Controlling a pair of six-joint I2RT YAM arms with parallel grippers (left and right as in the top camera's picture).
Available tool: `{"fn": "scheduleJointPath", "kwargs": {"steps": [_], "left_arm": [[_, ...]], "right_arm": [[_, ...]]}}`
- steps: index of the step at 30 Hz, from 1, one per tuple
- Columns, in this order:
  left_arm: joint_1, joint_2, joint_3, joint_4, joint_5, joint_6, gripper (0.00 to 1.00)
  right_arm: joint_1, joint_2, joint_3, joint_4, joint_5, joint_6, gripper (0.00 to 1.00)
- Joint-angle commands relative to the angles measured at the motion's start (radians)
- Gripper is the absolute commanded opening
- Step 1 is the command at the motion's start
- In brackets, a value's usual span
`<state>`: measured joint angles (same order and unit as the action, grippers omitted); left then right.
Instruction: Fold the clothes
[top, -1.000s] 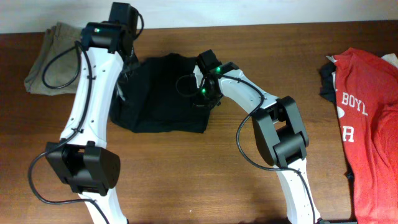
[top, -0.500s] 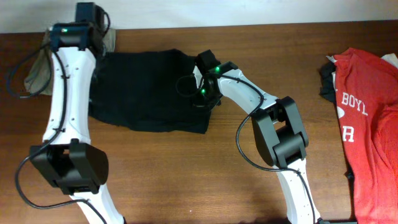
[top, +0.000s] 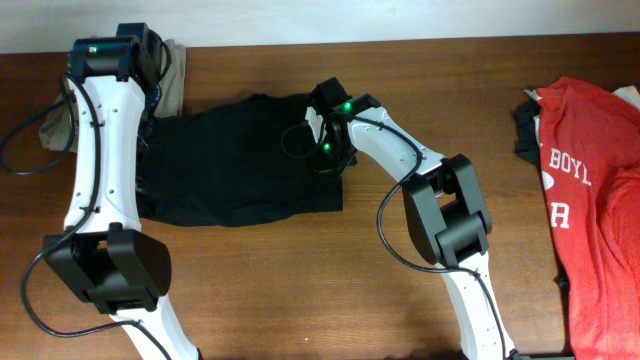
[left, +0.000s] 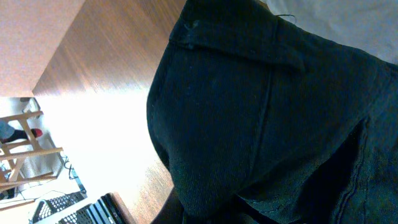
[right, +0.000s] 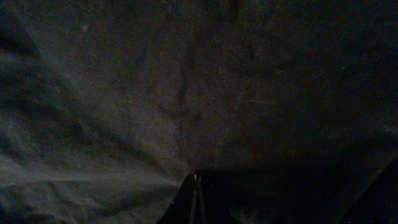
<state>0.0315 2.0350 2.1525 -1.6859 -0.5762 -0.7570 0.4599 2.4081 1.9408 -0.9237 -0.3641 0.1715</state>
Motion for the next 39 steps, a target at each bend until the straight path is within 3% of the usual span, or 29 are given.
{"fn": "scheduleJointPath", "kwargs": {"steps": [1,6,12,19,30,39], "left_arm": [[-0.001,-0.027,0.031,-0.002,-0.011,-0.028,0.00],[-0.068,-0.072,0.031,0.007,0.049,-0.013,0.00],[-0.225,-0.101,0.041,0.109,0.178,0.179,0.00],[-0.362,-0.052,0.040,0.204,0.200,0.179,0.00],[-0.378,0.090,0.040,0.310,0.346,0.200,0.01],[-0.385,0.119,0.040,0.375,0.425,0.360,0.00]], "right_arm": [[-0.002,0.032,0.008,-0.005,0.063,-0.019,0.04],[-0.002,0.034,0.008,-0.004,0.097,-0.018,0.05],[0.000,0.034,0.008,-0.004,0.096,-0.018,0.04],[0.000,0.034,0.008,-0.008,0.088,-0.018,0.04],[-0.006,0.033,0.018,-0.005,0.016,-0.018,0.04],[-0.087,0.033,0.100,-0.116,-0.055,-0.025,0.04]]}}
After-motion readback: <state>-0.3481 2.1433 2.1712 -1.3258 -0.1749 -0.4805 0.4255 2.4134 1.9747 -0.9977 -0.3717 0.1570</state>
